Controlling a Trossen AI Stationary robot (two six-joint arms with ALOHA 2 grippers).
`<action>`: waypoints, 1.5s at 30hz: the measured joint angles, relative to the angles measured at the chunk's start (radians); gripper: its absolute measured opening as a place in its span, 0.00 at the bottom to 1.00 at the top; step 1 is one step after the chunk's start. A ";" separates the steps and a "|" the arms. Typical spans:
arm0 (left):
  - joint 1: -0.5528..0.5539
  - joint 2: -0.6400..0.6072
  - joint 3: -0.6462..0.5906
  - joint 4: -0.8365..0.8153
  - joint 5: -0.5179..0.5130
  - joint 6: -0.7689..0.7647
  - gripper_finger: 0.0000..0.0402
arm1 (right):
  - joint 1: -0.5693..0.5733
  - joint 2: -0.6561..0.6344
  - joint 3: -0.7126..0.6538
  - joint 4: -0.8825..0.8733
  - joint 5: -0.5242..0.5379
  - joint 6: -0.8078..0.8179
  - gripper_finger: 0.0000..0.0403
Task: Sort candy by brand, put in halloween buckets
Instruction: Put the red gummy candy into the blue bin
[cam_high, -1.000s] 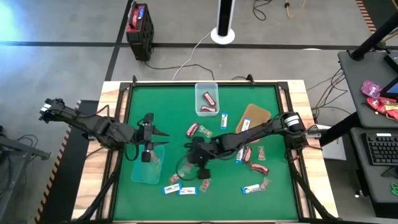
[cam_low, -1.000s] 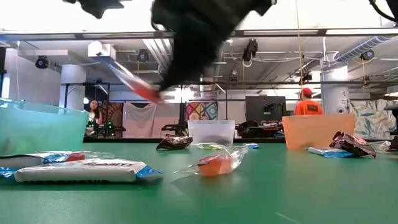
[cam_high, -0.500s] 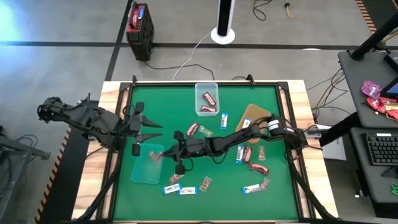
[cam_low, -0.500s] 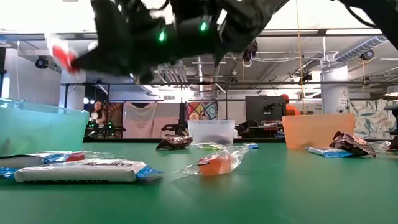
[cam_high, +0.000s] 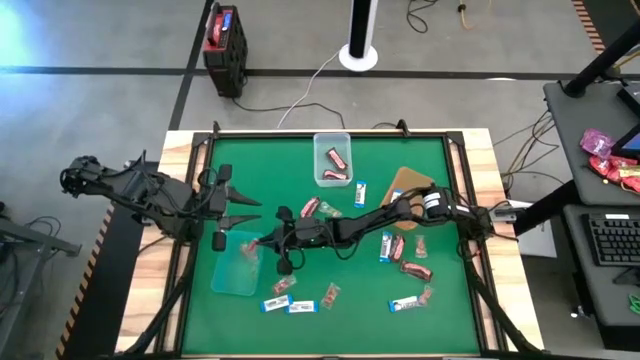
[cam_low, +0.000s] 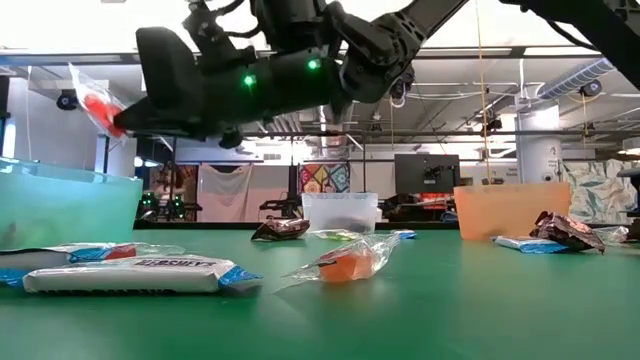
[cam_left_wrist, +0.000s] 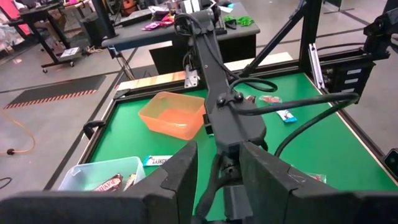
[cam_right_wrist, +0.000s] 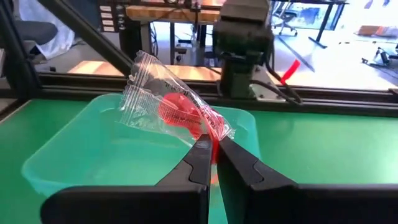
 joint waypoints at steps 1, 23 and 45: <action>0.000 0.000 0.000 0.000 0.000 0.003 0.26 | -0.003 0.000 0.000 -0.001 0.000 0.001 0.03; 0.001 -0.001 -0.001 0.067 -0.001 0.082 0.26 | -0.004 0.071 0.000 0.177 -0.009 0.027 0.03; 0.001 -0.001 -0.002 0.067 -0.001 0.090 0.26 | -0.002 0.071 0.000 0.085 -0.010 0.040 0.13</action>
